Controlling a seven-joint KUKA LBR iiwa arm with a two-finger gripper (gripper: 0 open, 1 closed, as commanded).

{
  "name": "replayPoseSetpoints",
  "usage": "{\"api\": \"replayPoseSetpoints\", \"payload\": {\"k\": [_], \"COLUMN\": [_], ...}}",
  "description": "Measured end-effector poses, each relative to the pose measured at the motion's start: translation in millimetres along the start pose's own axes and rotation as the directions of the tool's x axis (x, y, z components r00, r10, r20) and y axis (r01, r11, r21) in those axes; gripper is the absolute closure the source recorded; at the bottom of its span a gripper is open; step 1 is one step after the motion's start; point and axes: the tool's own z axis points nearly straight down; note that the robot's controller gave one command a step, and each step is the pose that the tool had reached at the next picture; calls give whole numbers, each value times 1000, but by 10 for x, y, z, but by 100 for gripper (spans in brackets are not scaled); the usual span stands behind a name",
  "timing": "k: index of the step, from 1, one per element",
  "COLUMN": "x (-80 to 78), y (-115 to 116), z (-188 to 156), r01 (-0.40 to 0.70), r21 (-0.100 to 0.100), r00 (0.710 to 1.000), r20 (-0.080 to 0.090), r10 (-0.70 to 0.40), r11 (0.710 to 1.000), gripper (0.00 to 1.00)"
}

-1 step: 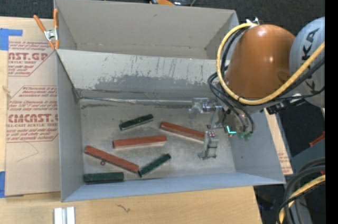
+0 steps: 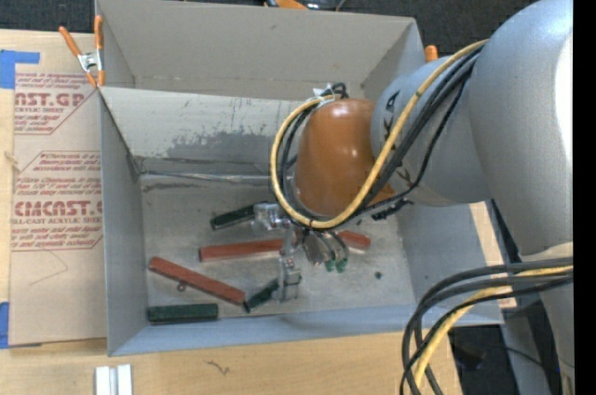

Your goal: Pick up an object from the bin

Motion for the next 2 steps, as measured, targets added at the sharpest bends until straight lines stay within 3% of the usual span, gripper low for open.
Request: {"api": "replayPoseSetpoints", "payload": {"k": [1, 2], "x": [-435, -447], "y": [120, 126], "z": [263, 244], "r01": [369, 367], "r21": [5, 4], "r00": [930, 930], "r20": [8, 13], "r10": [-369, -367], "r11": [930, 930], "gripper": [0, 100]}}
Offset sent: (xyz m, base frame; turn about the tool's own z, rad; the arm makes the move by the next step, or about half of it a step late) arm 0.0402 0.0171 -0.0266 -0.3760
